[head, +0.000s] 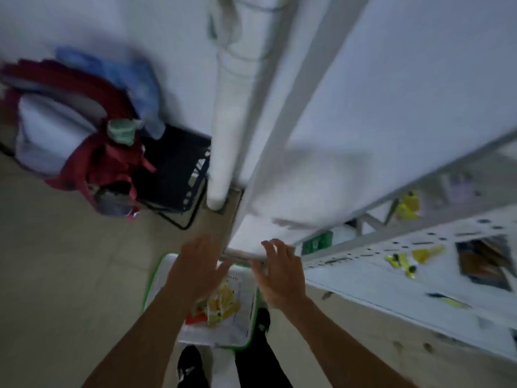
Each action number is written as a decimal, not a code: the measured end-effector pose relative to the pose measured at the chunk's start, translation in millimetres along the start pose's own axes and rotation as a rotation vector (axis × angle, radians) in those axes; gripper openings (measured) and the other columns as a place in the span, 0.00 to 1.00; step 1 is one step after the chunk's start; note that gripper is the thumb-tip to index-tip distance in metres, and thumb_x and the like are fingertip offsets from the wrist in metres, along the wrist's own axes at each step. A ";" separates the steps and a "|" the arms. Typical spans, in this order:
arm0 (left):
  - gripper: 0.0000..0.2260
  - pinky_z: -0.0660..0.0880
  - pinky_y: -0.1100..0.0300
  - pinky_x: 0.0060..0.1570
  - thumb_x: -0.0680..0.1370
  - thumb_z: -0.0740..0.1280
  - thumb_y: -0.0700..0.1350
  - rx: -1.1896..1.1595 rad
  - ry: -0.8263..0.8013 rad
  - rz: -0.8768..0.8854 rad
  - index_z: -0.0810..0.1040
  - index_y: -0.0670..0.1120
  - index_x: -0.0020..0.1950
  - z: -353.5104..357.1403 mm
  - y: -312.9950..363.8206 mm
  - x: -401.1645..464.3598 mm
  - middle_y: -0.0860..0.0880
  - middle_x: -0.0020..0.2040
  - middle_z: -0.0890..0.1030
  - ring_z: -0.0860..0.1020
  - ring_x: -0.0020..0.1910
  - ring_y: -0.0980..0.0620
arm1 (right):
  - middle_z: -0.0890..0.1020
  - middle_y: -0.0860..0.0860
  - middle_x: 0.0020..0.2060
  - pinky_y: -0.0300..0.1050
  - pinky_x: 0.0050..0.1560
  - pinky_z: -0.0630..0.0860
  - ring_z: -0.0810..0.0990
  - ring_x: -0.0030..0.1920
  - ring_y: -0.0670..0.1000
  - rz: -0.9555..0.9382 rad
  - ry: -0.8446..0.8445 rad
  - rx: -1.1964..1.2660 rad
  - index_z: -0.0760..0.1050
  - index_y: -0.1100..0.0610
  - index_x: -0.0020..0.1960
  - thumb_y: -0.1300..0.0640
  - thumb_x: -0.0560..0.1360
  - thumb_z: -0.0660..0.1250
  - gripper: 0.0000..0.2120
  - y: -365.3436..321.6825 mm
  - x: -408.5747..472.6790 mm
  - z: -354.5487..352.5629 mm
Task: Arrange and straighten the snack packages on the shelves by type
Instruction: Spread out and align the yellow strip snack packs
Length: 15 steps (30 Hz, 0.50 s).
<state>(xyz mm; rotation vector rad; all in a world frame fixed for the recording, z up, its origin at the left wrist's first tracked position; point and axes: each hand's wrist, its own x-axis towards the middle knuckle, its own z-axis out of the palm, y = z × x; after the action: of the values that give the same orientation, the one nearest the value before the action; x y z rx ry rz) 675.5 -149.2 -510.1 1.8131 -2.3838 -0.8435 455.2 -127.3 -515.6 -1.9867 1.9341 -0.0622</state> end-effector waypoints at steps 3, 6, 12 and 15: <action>0.25 0.82 0.48 0.47 0.80 0.55 0.63 0.031 -0.033 0.151 0.82 0.47 0.57 -29.7 62.9 10.9 0.46 0.54 0.84 0.85 0.49 0.42 | 0.80 0.51 0.63 0.54 0.56 0.79 0.79 0.62 0.57 0.100 0.163 -0.003 0.77 0.52 0.66 0.33 0.84 0.51 0.28 14.9 -47.9 -60.0; 0.25 0.80 0.50 0.50 0.79 0.55 0.63 0.046 -0.055 0.379 0.81 0.47 0.60 -69.7 150.2 2.9 0.48 0.57 0.82 0.83 0.53 0.44 | 0.80 0.51 0.61 0.54 0.55 0.78 0.79 0.60 0.56 0.235 0.250 -0.050 0.78 0.51 0.64 0.34 0.84 0.52 0.26 41.6 -105.6 -112.7; 0.20 0.73 0.53 0.58 0.83 0.56 0.60 0.068 -0.158 0.700 0.79 0.51 0.64 -102.9 303.4 -17.4 0.51 0.62 0.79 0.78 0.62 0.47 | 0.80 0.51 0.63 0.55 0.57 0.77 0.78 0.63 0.57 0.514 0.513 -0.045 0.78 0.52 0.66 0.33 0.84 0.50 0.30 115.2 -194.1 -211.3; 0.16 0.71 0.54 0.64 0.84 0.63 0.53 0.103 -0.119 0.868 0.77 0.49 0.70 -104.0 374.0 -24.9 0.51 0.68 0.75 0.74 0.68 0.48 | 0.77 0.52 0.67 0.56 0.63 0.74 0.76 0.67 0.59 0.657 0.509 -0.037 0.75 0.52 0.70 0.31 0.82 0.51 0.31 146.6 -231.4 -250.0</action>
<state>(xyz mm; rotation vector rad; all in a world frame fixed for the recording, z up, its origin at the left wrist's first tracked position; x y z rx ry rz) 387.9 -103.0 -252.2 0.5771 -2.8906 -0.7114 230.6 42.2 -273.9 -1.3366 2.8334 -0.3900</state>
